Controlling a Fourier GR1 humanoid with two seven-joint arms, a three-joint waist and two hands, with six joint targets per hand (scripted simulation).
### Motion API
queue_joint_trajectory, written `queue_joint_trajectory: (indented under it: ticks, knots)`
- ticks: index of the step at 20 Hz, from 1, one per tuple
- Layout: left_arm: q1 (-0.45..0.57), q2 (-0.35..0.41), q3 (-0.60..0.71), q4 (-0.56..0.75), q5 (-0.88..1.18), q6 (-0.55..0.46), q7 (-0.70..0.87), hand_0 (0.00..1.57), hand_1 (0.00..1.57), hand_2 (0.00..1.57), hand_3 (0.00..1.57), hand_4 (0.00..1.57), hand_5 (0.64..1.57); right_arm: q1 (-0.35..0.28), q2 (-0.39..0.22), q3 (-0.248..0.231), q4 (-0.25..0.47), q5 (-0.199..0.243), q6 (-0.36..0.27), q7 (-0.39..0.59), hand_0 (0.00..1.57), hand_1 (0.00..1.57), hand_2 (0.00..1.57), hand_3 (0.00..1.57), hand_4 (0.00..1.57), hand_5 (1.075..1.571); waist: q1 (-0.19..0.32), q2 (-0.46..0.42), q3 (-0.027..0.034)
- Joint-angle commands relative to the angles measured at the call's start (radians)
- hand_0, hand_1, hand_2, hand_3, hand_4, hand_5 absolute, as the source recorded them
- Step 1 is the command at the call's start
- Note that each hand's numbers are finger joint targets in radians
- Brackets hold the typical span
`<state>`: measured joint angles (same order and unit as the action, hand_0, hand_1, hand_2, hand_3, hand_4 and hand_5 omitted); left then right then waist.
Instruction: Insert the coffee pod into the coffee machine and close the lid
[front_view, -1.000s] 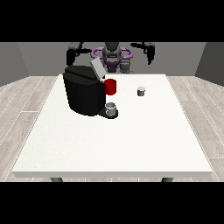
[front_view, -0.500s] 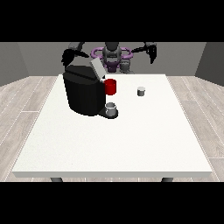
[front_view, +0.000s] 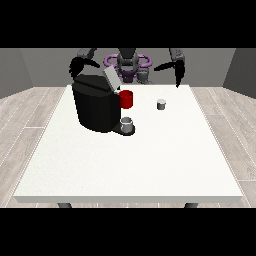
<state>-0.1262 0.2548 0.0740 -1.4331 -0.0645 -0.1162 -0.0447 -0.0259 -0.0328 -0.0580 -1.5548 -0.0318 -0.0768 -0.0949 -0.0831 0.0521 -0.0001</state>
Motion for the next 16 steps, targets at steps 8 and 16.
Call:
queue_joint_trajectory:
  ticks: [8,16]
  knots:
    - [-0.197,0.059,0.052,0.319,-0.074,-0.011,-0.037,0.0,0.0,0.0,0.0,0.0,1.571,-0.123,0.015,0.021,0.048,0.033,-0.064,0.05,0.0,0.0,0.0,0.0,0.4,1.571,-0.023,0.105,-0.0003]
    - [-0.225,0.016,-0.034,0.419,-0.217,0.054,-0.001,0.0,0.0,0.0,0.0,0.0,1.571,-0.162,-0.004,0.018,0.115,0.057,-0.095,0.109,0.0,0.0,0.0,0.0,0.42,1.571,-0.011,0.059,-0.0002]
